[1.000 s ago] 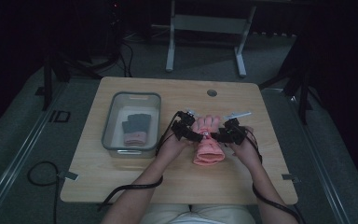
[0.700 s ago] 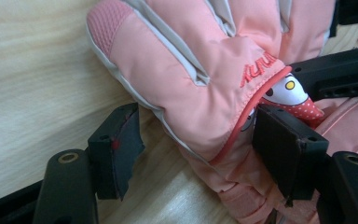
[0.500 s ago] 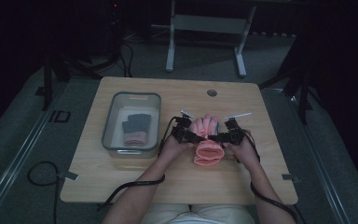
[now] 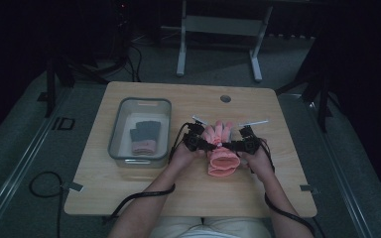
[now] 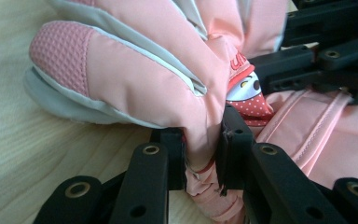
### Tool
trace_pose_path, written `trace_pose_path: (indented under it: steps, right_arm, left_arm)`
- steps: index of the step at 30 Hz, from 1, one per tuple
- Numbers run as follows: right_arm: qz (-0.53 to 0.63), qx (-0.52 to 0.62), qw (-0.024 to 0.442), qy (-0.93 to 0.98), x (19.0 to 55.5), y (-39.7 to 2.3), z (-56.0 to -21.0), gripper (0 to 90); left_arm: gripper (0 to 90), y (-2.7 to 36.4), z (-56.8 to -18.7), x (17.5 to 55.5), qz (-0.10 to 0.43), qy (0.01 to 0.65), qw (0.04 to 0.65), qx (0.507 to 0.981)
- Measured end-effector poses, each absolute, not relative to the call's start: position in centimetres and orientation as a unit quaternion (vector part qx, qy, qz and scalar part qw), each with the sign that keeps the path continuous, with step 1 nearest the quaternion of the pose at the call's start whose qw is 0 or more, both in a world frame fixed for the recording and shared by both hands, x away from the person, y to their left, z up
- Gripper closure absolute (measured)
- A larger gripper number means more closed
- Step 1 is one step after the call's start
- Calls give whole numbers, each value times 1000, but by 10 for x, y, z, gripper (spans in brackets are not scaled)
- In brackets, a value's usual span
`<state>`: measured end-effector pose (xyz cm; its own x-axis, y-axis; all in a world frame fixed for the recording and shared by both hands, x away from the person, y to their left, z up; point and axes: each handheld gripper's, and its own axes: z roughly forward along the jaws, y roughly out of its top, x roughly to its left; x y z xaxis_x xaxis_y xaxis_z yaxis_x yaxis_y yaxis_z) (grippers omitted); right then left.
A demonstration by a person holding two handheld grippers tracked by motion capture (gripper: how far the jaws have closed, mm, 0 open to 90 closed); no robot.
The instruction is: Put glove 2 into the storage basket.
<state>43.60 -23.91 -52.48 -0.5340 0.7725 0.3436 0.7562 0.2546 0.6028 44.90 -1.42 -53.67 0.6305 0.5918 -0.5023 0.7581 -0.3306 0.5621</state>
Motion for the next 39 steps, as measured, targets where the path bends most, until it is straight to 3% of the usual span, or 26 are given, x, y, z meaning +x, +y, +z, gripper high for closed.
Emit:
trace_pose_path:
  steps: [7, 27, 39]
  right_arm:
    - [390, 478, 14, 787, 432, -242, -521, 644]
    - [450, 450, 42, 771, 426, -241, -466, 655]
    - [469, 420, 56, 775, 432, -210, -426, 654]
  left_arm:
    - [759, -15, -522, 445, -92, 405, 403, 816]
    - [759, -6, -451, 435, -42, 379, 432, 817]
    - [759, 29, -413, 431, -11, 391, 447, 805]
